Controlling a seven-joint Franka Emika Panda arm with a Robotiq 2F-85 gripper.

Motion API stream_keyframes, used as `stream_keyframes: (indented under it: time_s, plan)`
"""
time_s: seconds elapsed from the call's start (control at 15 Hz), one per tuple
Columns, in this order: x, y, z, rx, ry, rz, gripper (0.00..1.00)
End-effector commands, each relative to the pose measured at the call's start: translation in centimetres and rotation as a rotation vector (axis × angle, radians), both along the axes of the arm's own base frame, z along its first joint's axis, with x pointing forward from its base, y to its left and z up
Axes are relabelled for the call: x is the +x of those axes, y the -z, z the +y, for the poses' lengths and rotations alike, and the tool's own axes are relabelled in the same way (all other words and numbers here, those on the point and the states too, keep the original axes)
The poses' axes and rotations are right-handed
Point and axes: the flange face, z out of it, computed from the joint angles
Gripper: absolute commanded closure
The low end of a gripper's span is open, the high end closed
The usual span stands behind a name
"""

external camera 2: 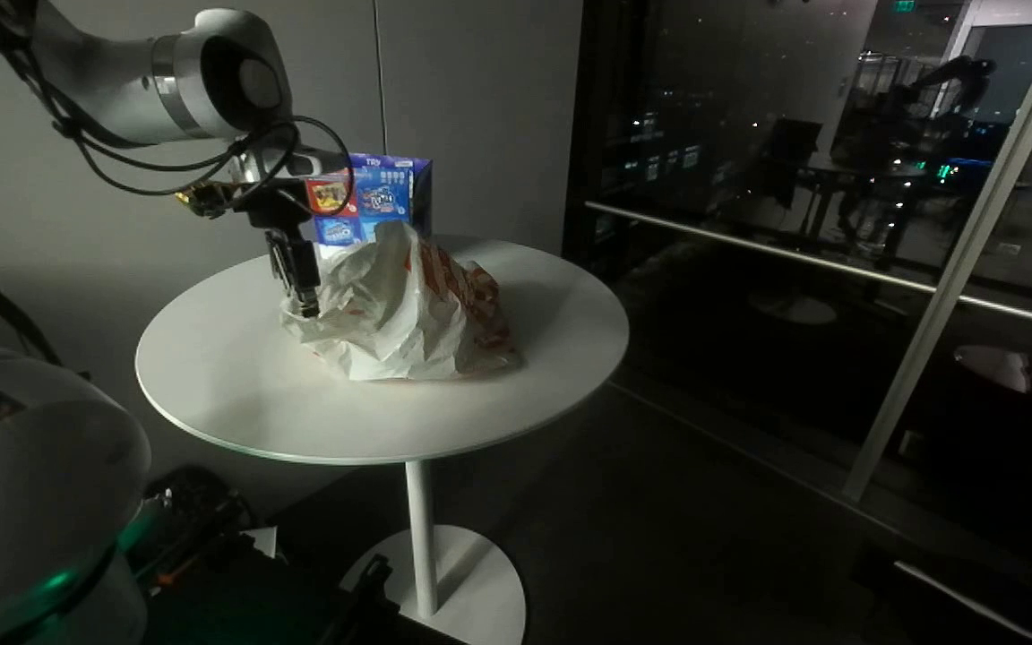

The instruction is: Remove the contents from the plastic bag and put them on the table.

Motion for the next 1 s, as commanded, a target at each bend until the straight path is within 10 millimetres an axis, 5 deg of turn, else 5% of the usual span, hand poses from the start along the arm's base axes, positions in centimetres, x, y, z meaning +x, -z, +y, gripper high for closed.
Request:
stream_keyframes:
  time_s: [0.0,0.27,0.53,0.93]
  plan:
    - [0.9,-0.3,0.3,-0.066,0.027,-0.020,0.58]
    - [1.1,-0.5,-0.1,-0.127,0.064,-0.052,0.88]
    - [1.3,0.3,-0.7,-0.146,0.107,0.012,0.97]
    - [1.7,1.9,-2.7,-0.209,0.146,0.090,0.92]
